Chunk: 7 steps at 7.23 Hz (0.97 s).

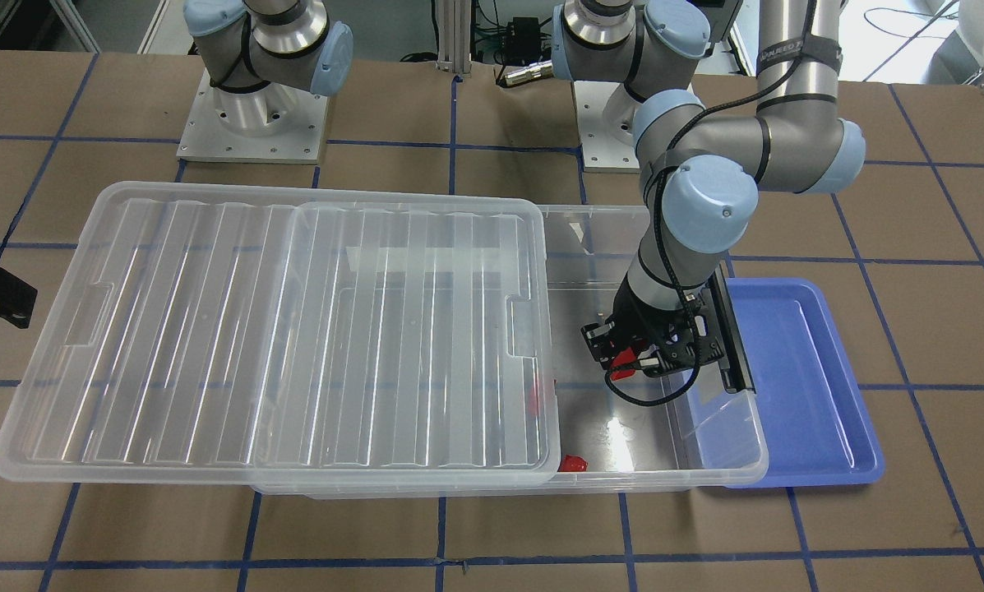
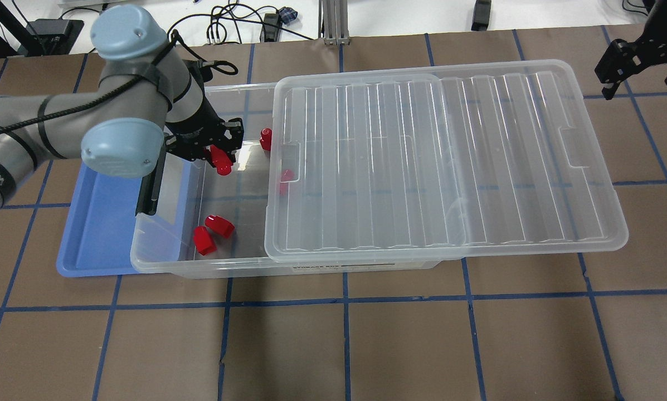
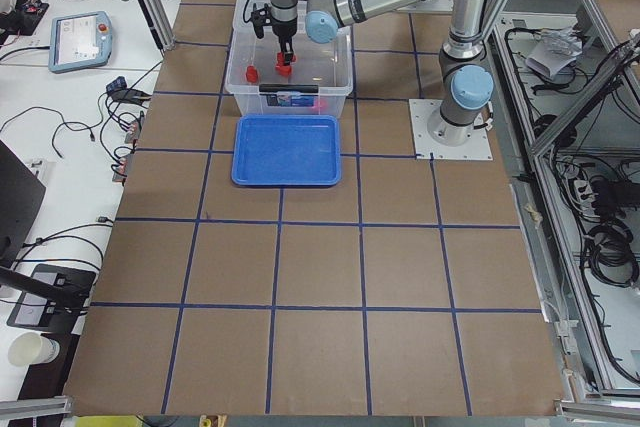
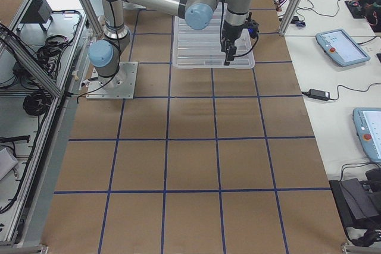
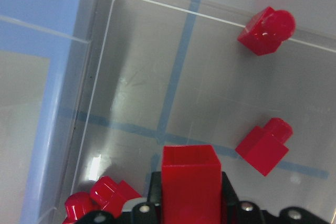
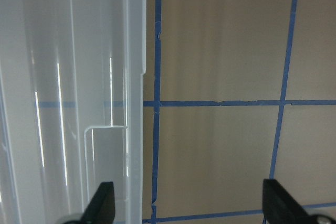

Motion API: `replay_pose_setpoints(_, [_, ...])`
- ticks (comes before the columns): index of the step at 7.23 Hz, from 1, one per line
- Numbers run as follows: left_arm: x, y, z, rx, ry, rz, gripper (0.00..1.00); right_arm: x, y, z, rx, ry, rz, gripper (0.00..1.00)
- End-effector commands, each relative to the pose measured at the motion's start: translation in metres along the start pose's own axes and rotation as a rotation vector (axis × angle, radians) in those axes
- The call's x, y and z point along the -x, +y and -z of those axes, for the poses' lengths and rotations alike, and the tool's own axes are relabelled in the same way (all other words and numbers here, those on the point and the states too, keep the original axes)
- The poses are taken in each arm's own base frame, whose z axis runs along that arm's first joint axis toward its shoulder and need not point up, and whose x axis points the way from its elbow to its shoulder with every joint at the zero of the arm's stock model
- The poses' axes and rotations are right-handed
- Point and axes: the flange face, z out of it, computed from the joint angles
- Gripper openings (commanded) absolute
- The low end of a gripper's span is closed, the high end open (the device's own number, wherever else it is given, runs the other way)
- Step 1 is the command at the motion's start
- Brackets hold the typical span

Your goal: Place red block in blue tray from box

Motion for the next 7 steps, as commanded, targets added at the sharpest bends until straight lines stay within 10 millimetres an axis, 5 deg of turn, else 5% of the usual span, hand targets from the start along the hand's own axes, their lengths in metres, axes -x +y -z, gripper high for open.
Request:
replay_pose_setpoints(1, [0.020,-0.010,0.069,0.020,-0.025,-0.129,0.00,0.003,0.006,0.005,0.000,-0.003,0.011,1.00])
replay_pose_setpoints(3, [0.113,-0.039,0.073,0.045,-0.021,-0.201,0.00,0.003,0.001,-0.002,0.007,-0.006,0.014,1.00])
replay_pose_setpoints(5, [0.194,-0.059,0.047,0.082,0.006,-0.304,0.00,0.004,0.001,-0.006,0.014,-0.010,0.015,1.00])
replay_pose_setpoints(7, [0.229,-0.067,-0.008,0.074,0.012,-0.317,0.00,0.003,-0.004,-0.013,0.026,-0.015,0.017,1.00])
